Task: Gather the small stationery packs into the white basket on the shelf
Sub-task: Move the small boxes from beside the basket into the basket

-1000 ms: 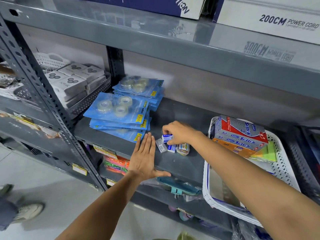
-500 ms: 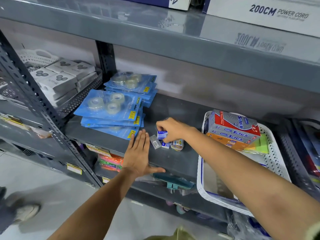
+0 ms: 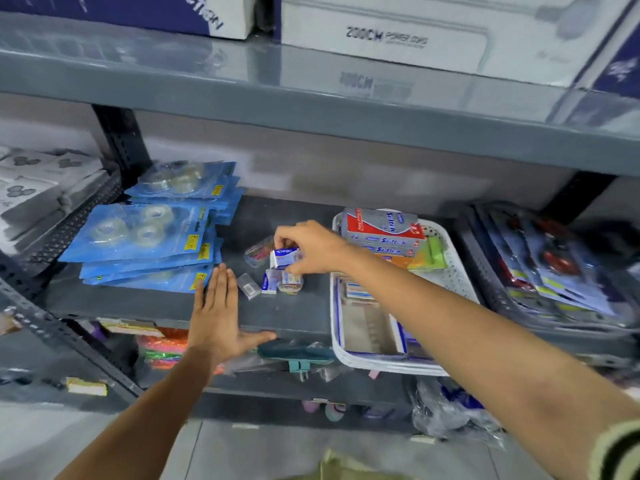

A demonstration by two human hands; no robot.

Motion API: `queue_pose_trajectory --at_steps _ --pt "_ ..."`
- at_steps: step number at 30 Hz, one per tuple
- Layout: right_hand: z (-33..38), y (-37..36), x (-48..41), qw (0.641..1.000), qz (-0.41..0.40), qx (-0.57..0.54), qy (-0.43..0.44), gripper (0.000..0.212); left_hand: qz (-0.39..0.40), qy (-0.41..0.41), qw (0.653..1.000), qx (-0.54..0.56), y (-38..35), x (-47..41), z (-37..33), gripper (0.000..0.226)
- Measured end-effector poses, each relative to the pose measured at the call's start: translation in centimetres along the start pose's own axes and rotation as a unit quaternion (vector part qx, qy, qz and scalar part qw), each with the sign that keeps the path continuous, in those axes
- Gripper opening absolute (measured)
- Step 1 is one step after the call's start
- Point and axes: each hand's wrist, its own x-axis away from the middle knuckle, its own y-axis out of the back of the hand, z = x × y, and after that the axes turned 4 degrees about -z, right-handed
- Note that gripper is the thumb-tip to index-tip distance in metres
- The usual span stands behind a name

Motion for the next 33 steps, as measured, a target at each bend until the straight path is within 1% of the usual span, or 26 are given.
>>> queue_pose_trajectory --at_steps 3,8,12,17,20,26,33 --pt "-0.5 1.8 2.6 0.999 -0.033 0.018 -0.004 0.035 -0.006 -0.013 1.000 0.007 0.1 0.2 -0.6 0.144" --pt "-2.4 4.0 8.3 0.997 -0.031 0.053 -0.046 0.034 -0.003 -0.085 0.996 0.022 0.2 0.7 -5.1 0.146" --pt "-4.6 4.3 14.1 0.989 0.012 0.097 -0.111 0.034 -0.009 -0.125 0.992 0.017 0.4 0.2 -8.7 0.145" --pt "-6.2 3.8 19.5 0.970 0.088 0.132 -0.185 0.041 -0.003 -0.145 0.989 0.019 0.4 -0.6 -10.7 0.145" --pt "-6.8 3.2 21.0 0.958 0.117 0.150 -0.212 0.045 0.005 -0.150 0.988 0.020 -0.1 -0.8 -11.2 0.144" --pt "-7.4 2.6 21.9 0.947 0.149 0.166 -0.231 0.046 -0.002 -0.145 0.989 0.002 -0.6 -0.5 -11.2 0.145" --pt "-7.1 2.9 21.4 0.943 0.179 0.174 -0.219 0.049 0.000 -0.141 0.990 -0.006 -0.8 -0.7 -11.2 0.146"
